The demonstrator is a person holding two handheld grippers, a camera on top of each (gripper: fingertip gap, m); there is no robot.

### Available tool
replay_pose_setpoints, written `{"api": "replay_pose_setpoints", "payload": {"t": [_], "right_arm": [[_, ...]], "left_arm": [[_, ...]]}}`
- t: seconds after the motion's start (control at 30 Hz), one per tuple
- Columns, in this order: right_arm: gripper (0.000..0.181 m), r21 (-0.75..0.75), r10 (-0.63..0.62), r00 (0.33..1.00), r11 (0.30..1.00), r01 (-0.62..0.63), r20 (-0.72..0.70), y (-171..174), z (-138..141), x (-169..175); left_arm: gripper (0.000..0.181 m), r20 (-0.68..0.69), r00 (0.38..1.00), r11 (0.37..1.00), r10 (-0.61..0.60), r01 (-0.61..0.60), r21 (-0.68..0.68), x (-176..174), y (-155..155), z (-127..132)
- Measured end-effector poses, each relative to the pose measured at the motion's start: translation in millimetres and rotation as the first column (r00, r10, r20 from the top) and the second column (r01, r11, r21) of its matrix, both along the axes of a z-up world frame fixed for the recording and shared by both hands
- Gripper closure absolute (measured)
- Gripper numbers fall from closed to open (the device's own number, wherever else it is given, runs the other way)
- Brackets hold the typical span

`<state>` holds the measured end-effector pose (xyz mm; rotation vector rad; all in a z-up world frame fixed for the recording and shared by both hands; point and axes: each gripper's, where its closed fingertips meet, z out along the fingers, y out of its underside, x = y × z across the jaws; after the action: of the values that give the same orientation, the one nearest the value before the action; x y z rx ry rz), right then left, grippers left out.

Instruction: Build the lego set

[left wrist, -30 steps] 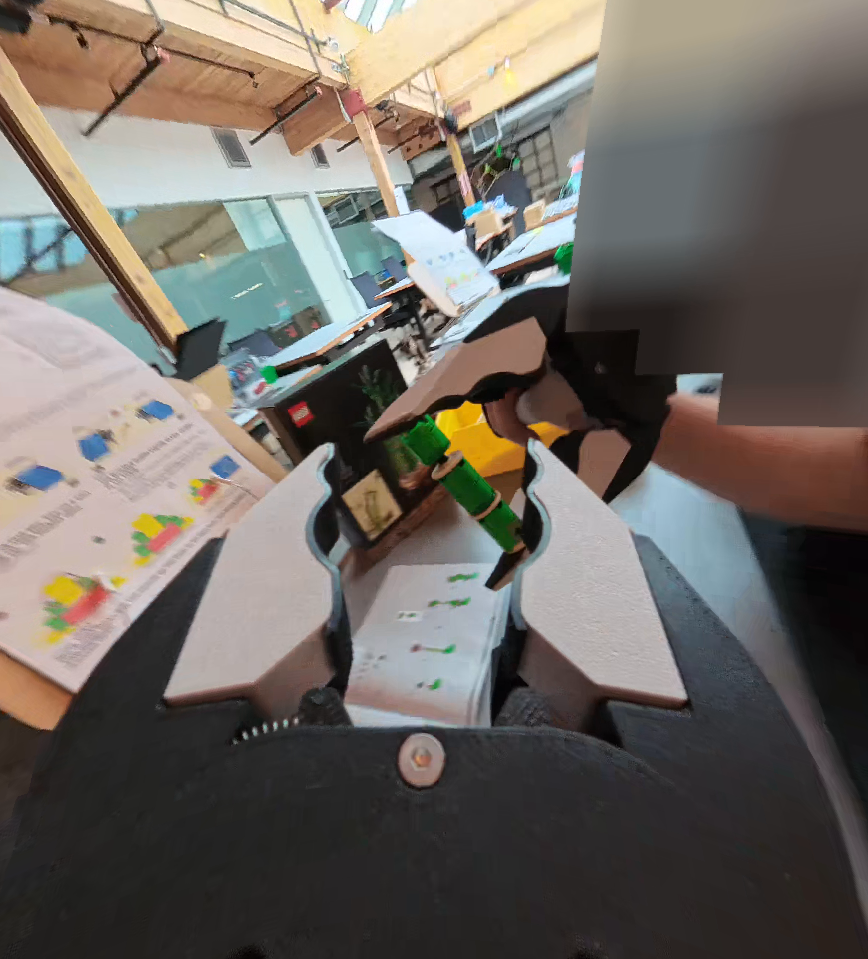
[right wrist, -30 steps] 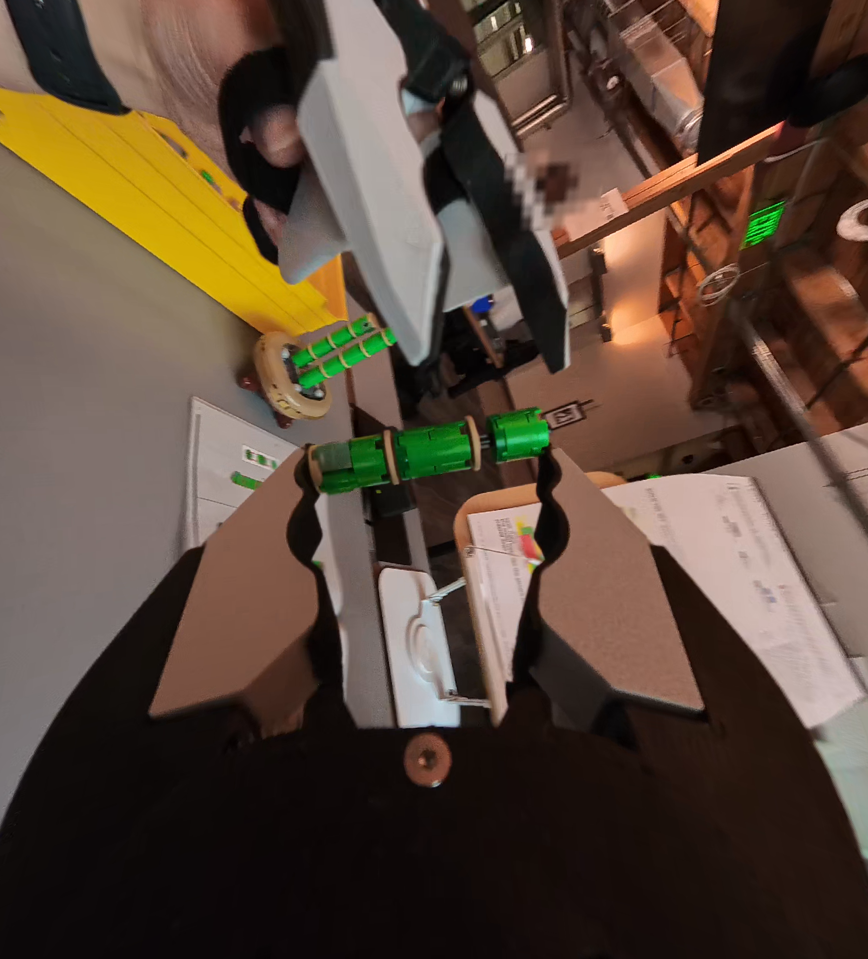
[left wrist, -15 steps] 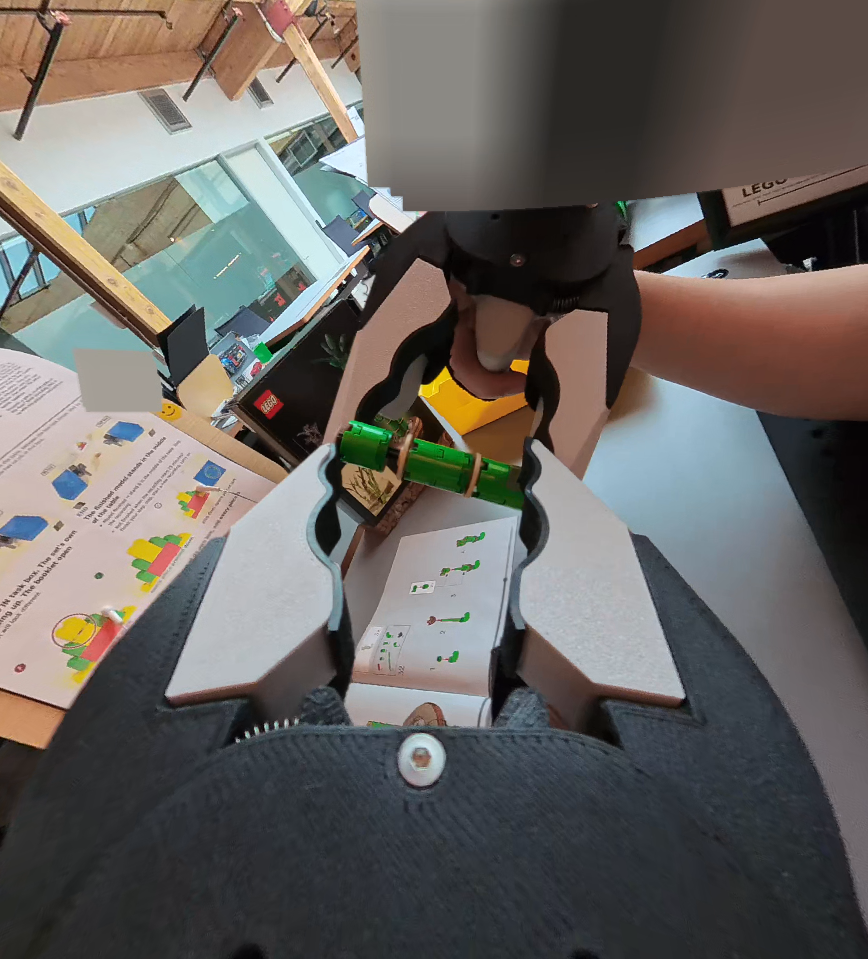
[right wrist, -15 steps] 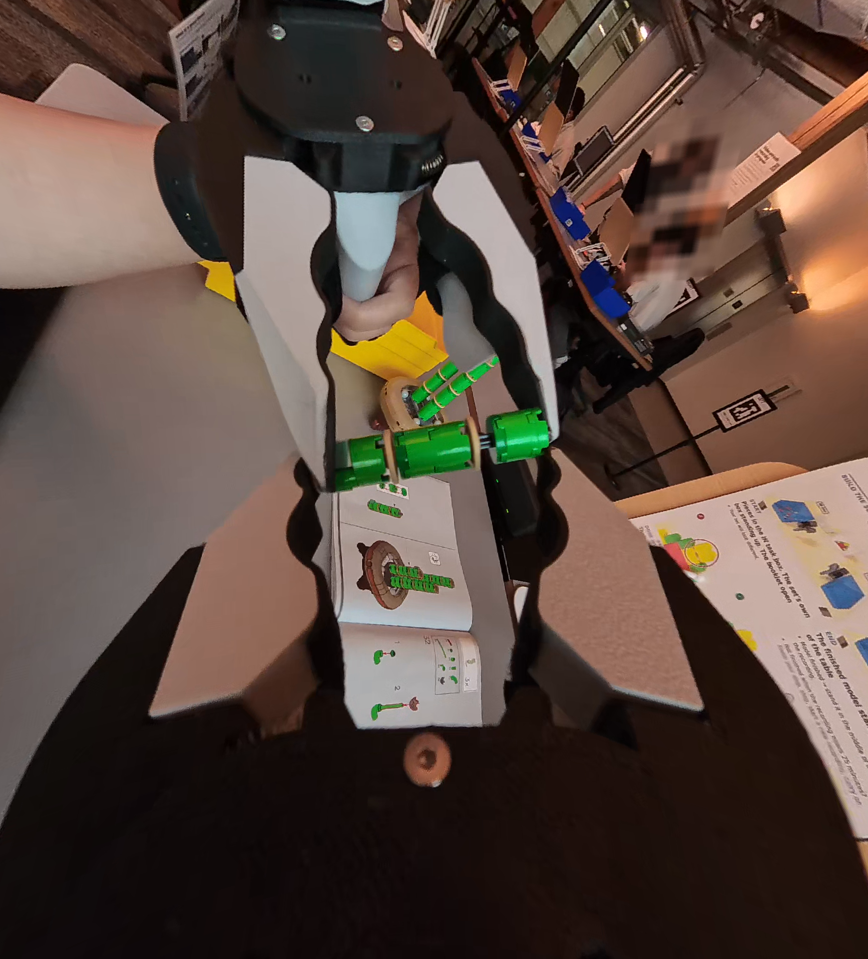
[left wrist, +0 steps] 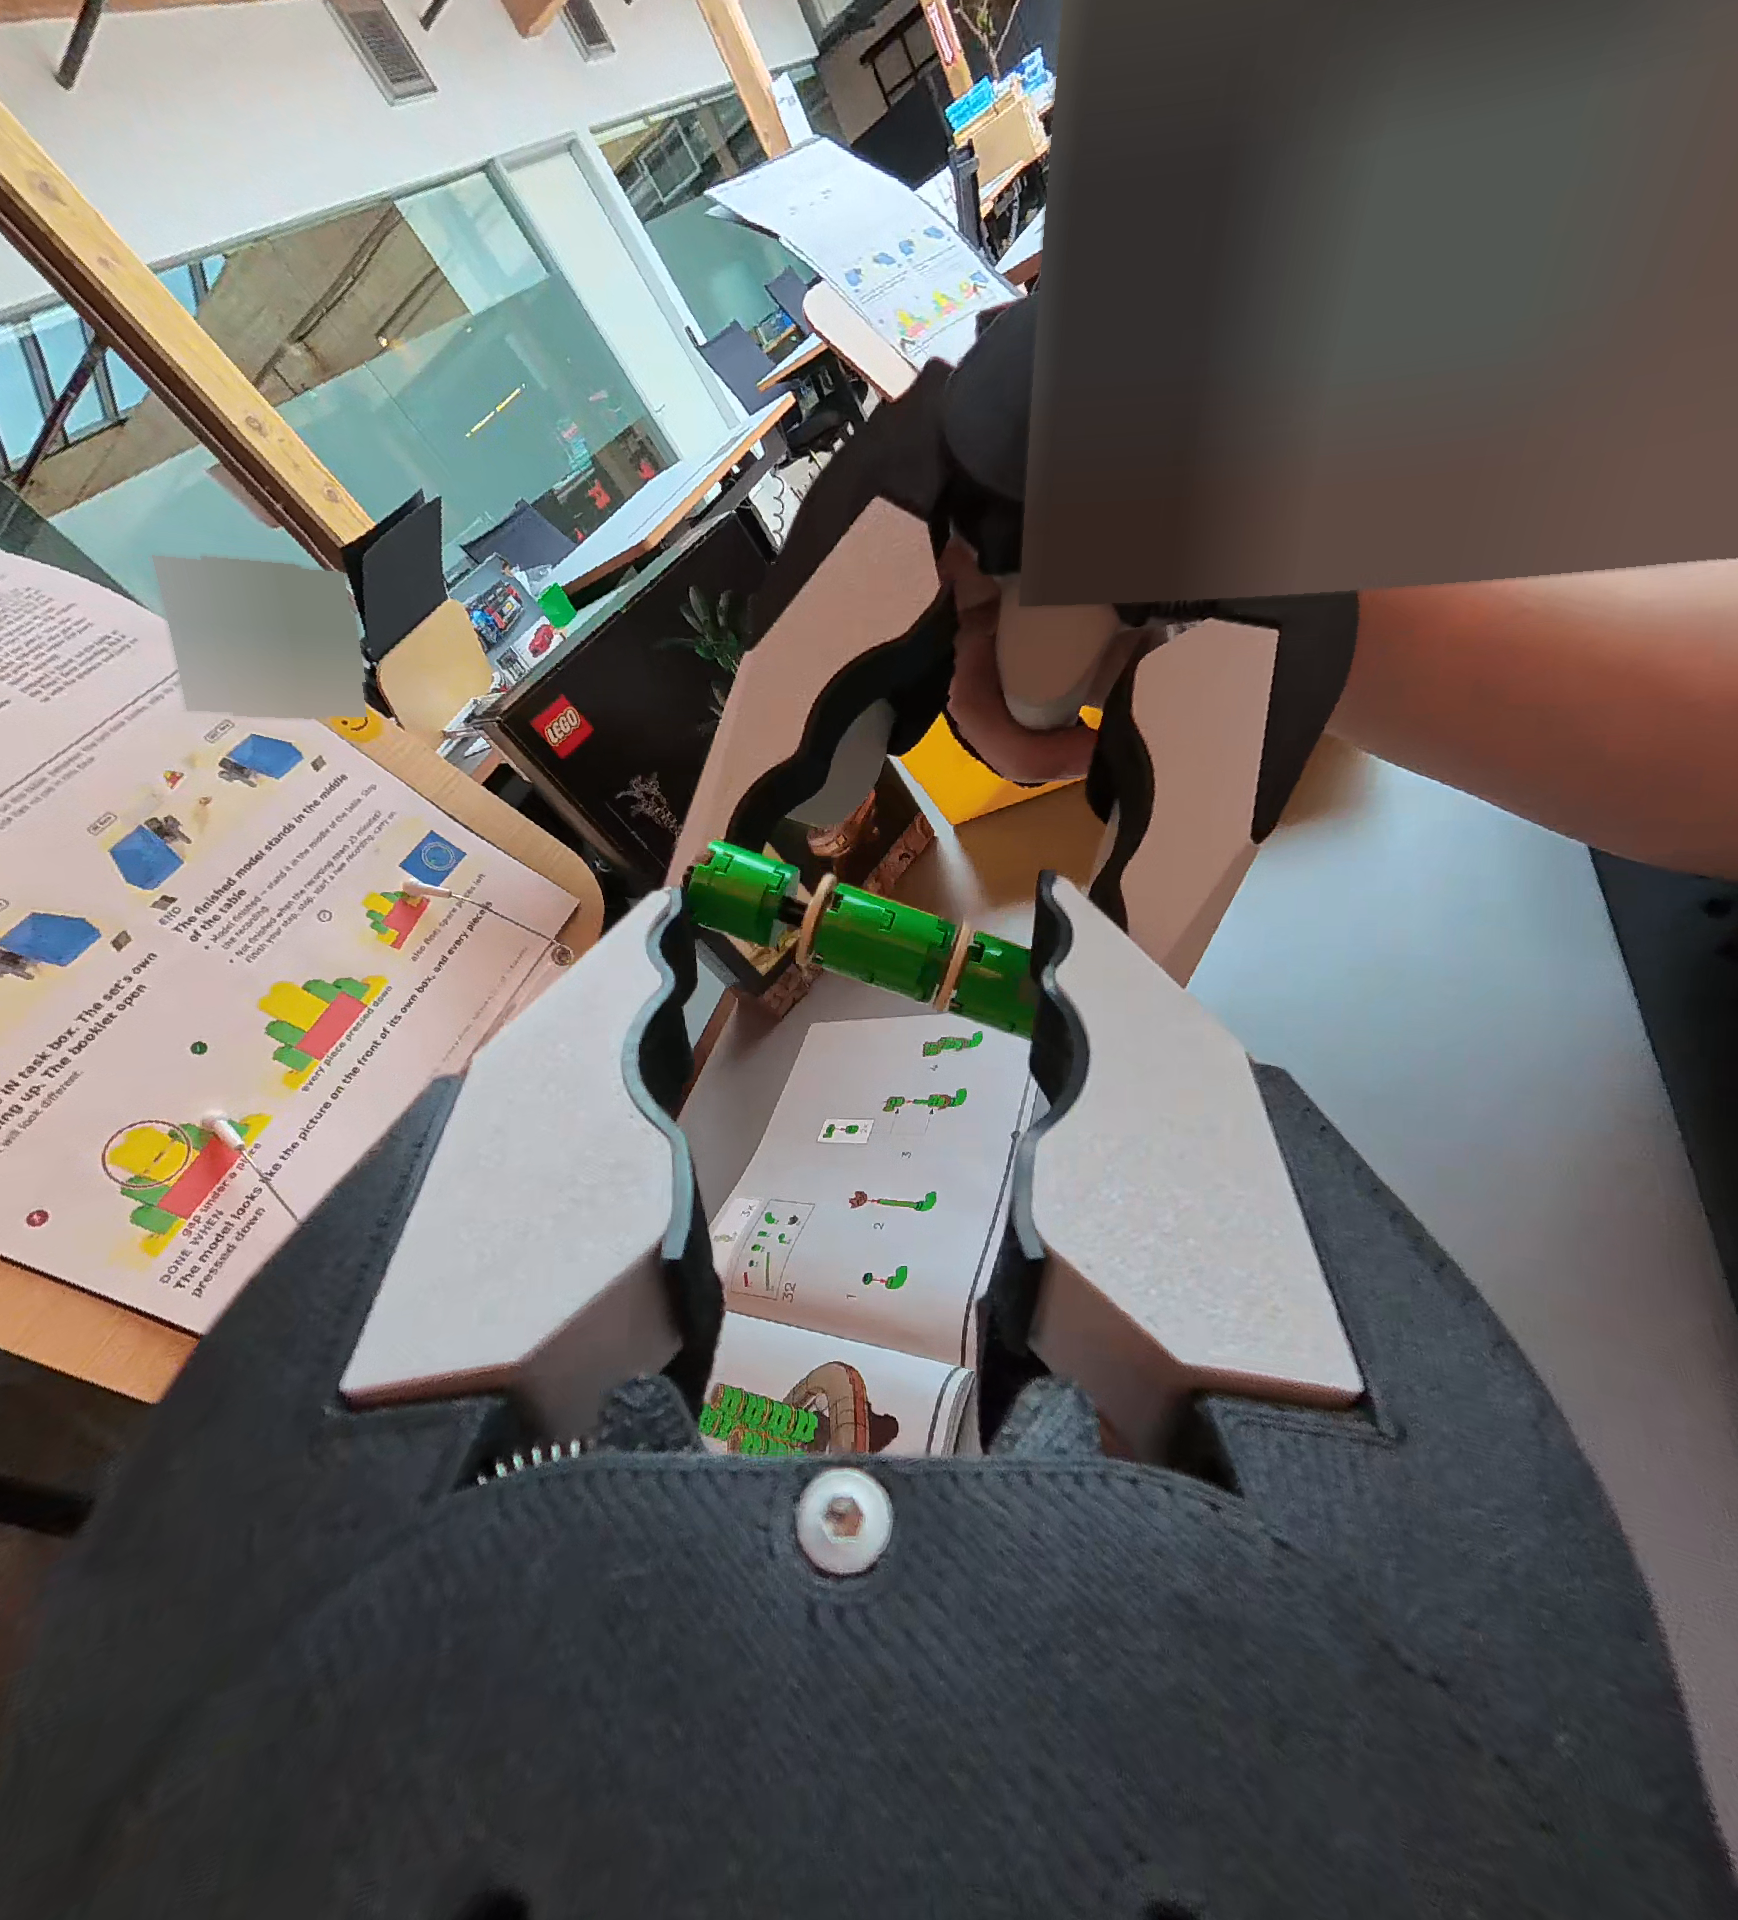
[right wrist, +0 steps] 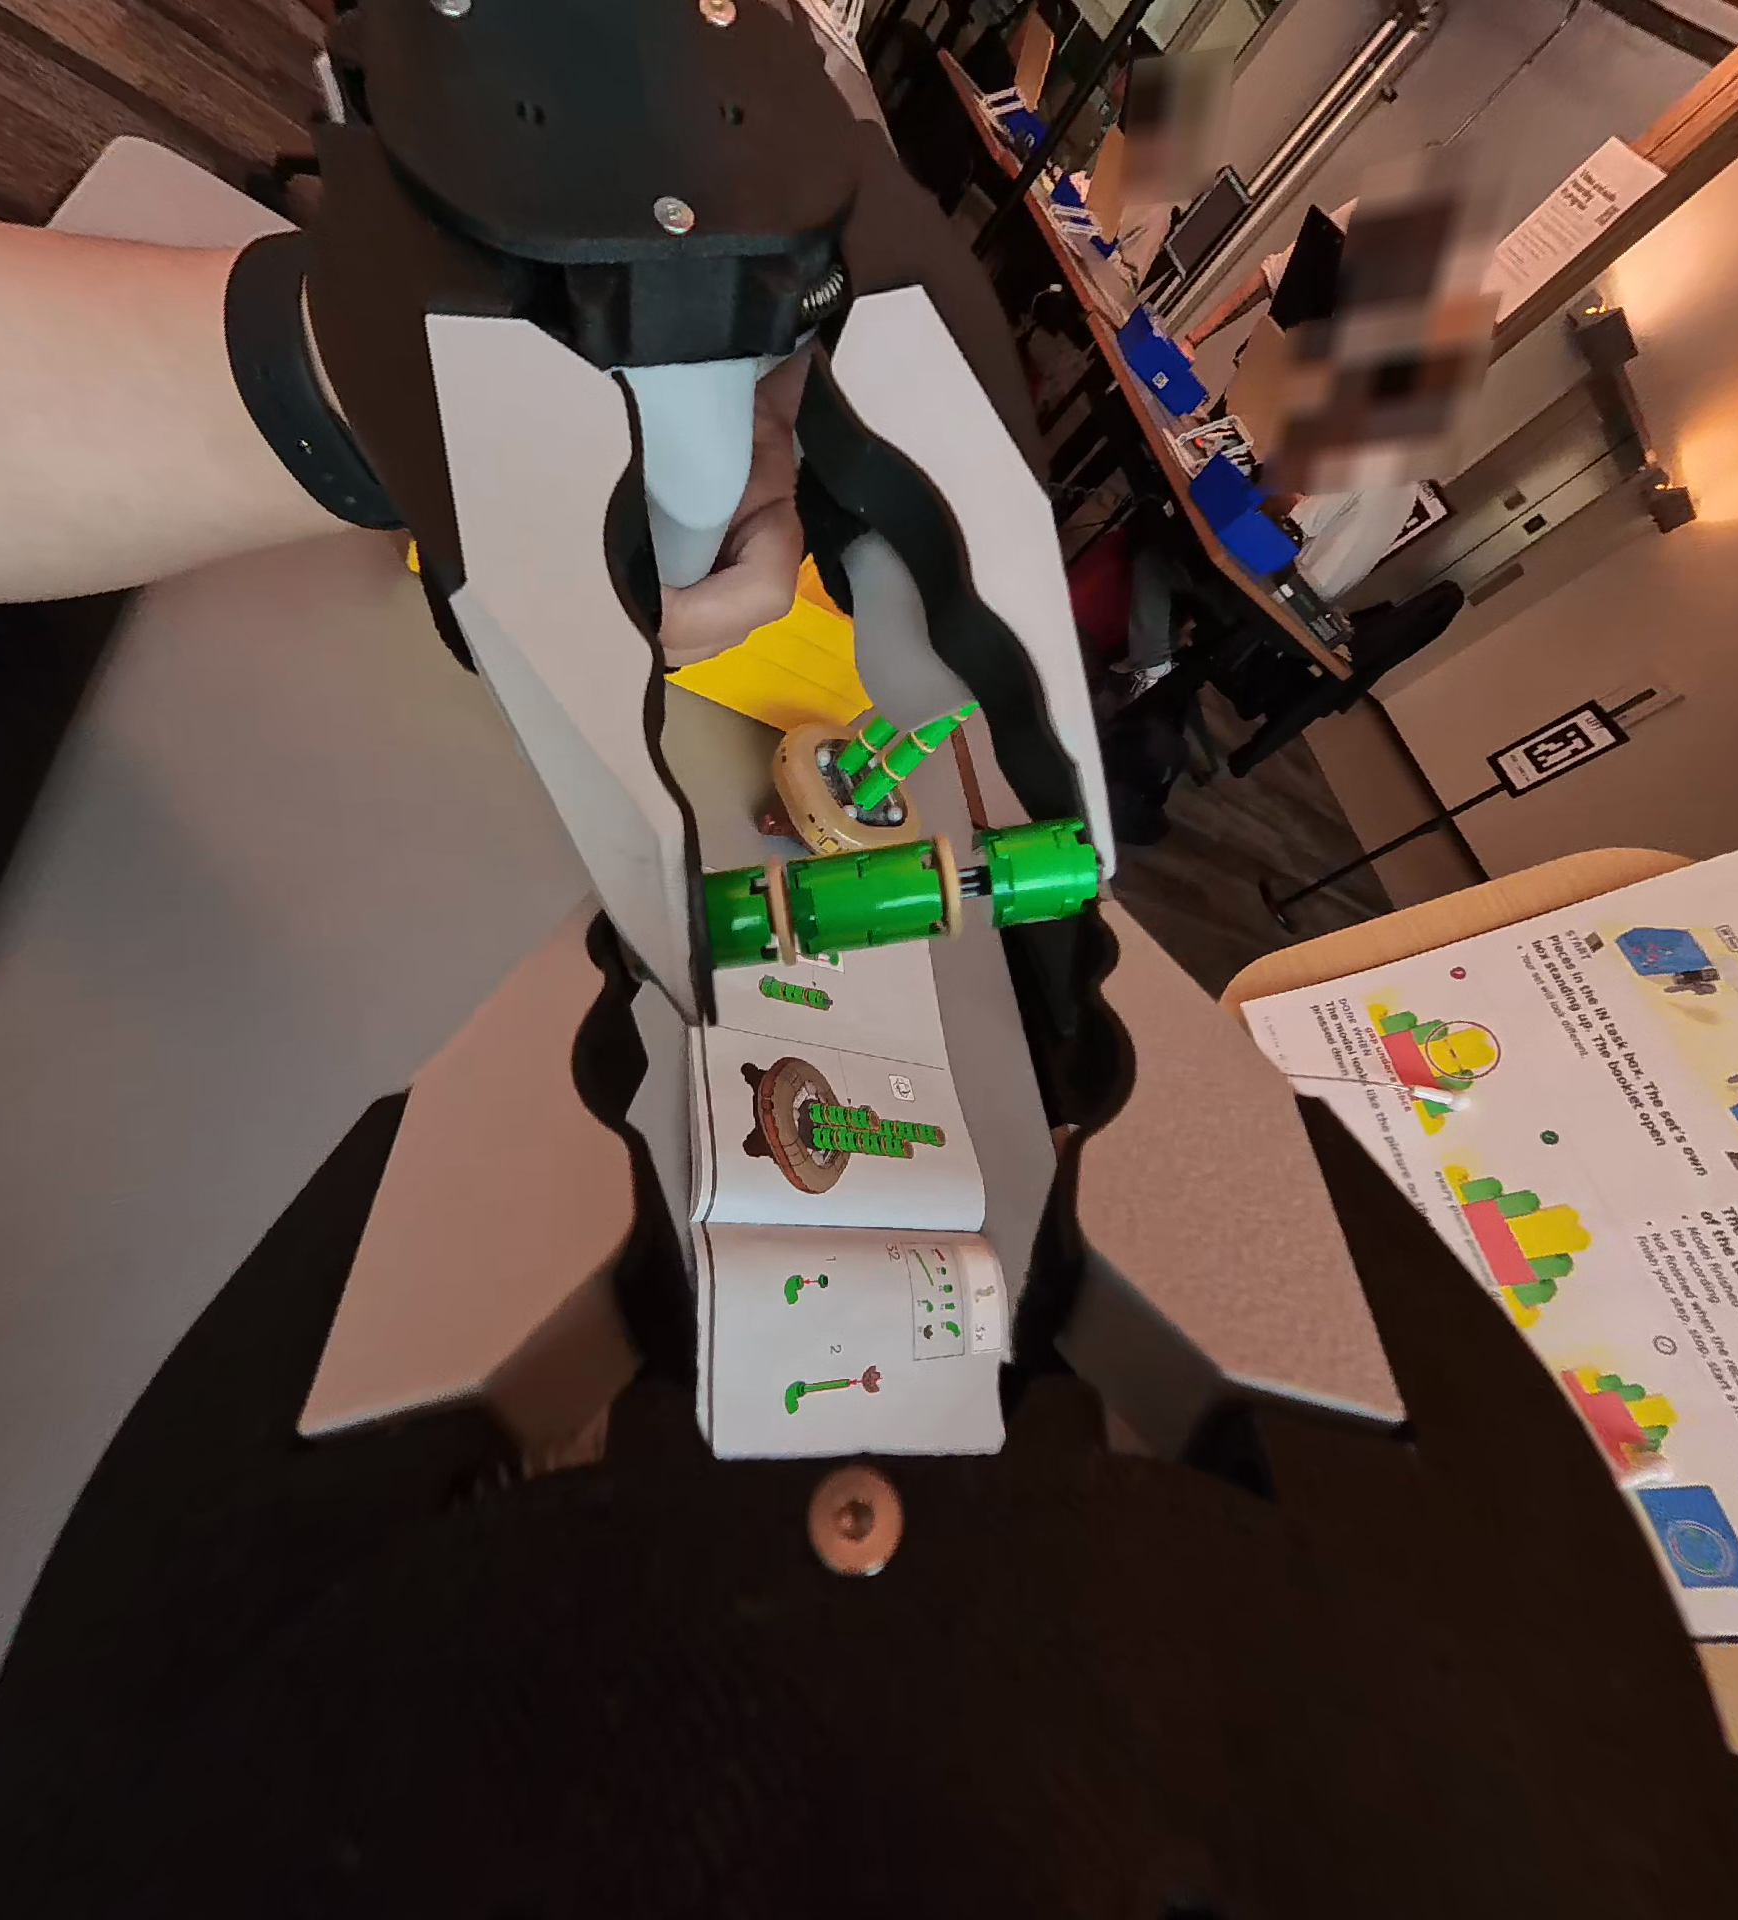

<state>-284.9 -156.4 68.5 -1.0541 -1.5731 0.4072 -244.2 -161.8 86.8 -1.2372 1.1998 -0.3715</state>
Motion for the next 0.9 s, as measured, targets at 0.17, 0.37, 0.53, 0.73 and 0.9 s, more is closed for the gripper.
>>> {"api": "replay_pose_setpoints", "payload": {"t": [0.17, 0.37, 0.53, 0.73, 0.9], "right_arm": [[0.100, -0.010, 0.002, 1.000, 1.000, -0.002, 0.000, 1.7, -1.7, 0.7], [0.103, -0.012, -0.002, 1.000, 1.000, 0.002, 0.003, 4.3, -3.8, 1.0], [0.104, -0.009, -0.008, 1.000, 1.000, 0.008, 0.001, 5.4, -3.4, 0.5], [0.105, -0.028, -0.012, 1.000, 1.000, 0.013, 0.015, 7.9, -8.3, -0.7], [0.104, -0.016, -0.002, 1.000, 1.000, 0.003, 0.019, 6.5, -8.7, -1.3]], "left_arm": [[0.118, -0.001, 1.000, 1.000, 0.011, -0.011, -0.006, 0.6, 2.2, -1.6], [0.121, -0.008, 1.000, 1.000, 0.028, -0.028, -0.006, 0.5, 5.0, -3.7], [0.121, -0.009, 0.999, 0.999, 0.037, -0.037, 0.002, 0.5, 6.1, -3.2], [0.123, -0.032, 0.998, 0.998, 0.060, -0.060, -0.002, -0.7, 9.3, -7.4], [0.134, -0.015, 0.997, 0.997, 0.079, -0.079, 0.023, -3.5, 12.0, -4.2]]}}
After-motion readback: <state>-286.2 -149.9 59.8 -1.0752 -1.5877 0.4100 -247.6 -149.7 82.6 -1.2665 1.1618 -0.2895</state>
